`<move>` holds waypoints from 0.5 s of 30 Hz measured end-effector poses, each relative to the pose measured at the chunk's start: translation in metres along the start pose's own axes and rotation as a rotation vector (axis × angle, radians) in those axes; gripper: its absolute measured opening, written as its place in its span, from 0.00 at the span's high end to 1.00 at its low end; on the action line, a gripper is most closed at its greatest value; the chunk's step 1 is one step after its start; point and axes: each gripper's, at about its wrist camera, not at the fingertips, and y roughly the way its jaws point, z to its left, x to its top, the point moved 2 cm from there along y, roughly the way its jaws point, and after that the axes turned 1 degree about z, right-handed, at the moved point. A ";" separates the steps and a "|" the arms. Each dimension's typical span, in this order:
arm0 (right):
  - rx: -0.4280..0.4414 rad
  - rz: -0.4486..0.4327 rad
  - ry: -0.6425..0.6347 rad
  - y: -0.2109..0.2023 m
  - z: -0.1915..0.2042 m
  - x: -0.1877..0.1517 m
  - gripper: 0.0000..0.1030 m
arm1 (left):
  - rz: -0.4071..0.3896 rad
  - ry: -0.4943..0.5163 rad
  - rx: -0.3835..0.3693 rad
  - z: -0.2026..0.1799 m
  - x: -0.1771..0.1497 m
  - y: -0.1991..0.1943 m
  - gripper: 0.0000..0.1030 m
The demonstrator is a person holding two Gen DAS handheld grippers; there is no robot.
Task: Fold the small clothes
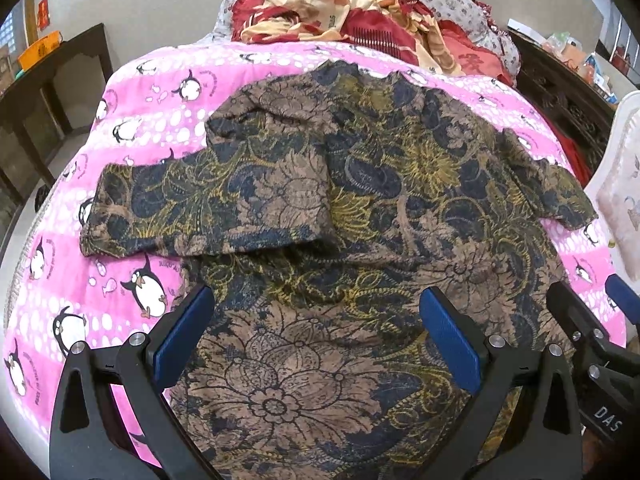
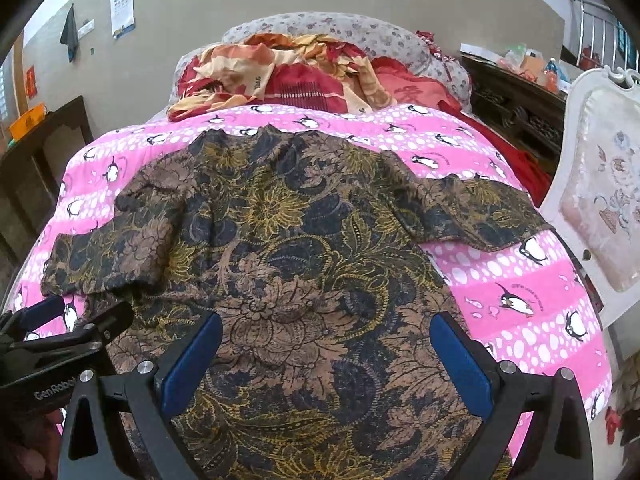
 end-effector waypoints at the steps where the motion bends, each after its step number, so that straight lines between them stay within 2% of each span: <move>1: 0.002 0.001 -0.003 0.000 0.001 0.000 0.00 | 0.005 -0.003 0.002 0.001 -0.001 0.002 0.00; 15: -0.008 0.020 -0.010 0.008 0.005 -0.005 0.00 | 0.050 0.015 0.023 -0.001 -0.012 0.019 0.00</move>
